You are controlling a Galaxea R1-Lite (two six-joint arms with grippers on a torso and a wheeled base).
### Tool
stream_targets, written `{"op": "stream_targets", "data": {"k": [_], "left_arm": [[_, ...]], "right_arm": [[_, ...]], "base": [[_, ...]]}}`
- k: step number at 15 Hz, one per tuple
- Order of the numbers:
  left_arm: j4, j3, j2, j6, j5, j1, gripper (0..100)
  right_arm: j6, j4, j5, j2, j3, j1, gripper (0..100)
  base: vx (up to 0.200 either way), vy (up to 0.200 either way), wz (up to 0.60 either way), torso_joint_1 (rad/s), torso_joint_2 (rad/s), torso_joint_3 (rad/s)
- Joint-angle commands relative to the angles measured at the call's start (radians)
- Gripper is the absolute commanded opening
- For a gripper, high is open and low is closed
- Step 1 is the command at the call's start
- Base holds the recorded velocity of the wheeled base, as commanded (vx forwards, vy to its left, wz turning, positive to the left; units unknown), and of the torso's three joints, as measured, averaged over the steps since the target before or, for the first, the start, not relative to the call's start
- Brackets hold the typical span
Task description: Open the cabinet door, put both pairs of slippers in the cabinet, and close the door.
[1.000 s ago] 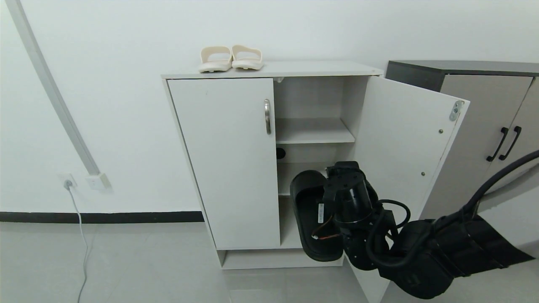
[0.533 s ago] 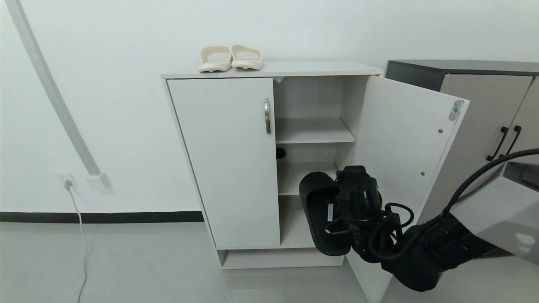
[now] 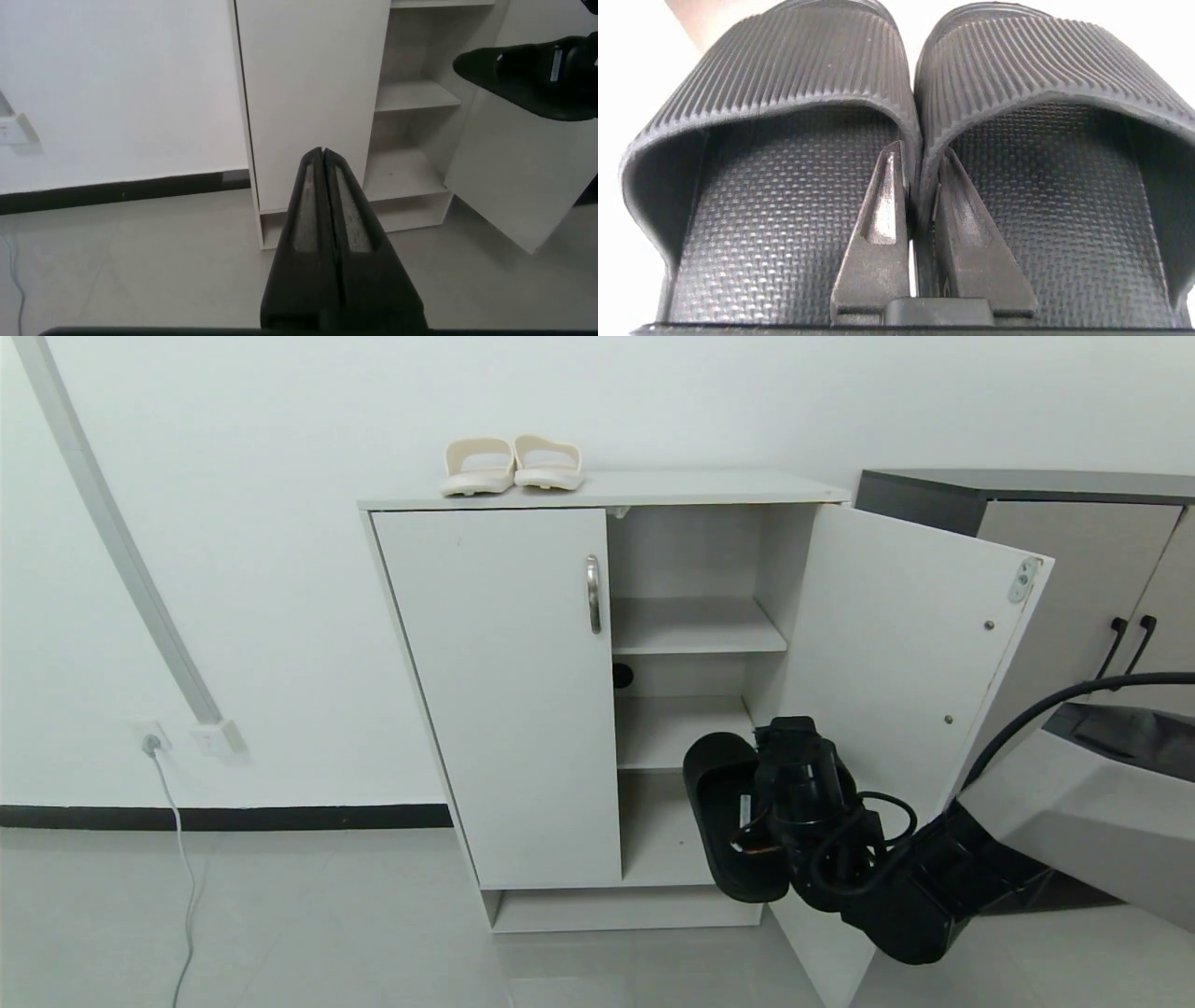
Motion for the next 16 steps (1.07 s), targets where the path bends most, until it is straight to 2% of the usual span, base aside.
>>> {"op": "stream_targets", "data": {"k": [1,14,16], "left_arm": [[0.000,0.000,0.002,0.000,0.000,0.001,0],[0.000,0.000,0.002,0.000,0.000,0.001,0],[0.000,0.000,0.002,0.000,0.000,0.001,0]], "right_arm": [[-0.001,-0.001,-0.001,0.013,-0.002,-0.007,0],[-0.014,-0.001,0.027,0.028,-0.026,-0.062,0],[-0.026,-0.001,0.039,0.039,-0.059,-0.093,0]], "base": [[0.000,0.000,0.00,0.000,0.00,0.000],[0.000,0.000,0.00,0.000,0.00,0.000],[0.000,0.000,0.00,0.000,0.00,0.000]]}}
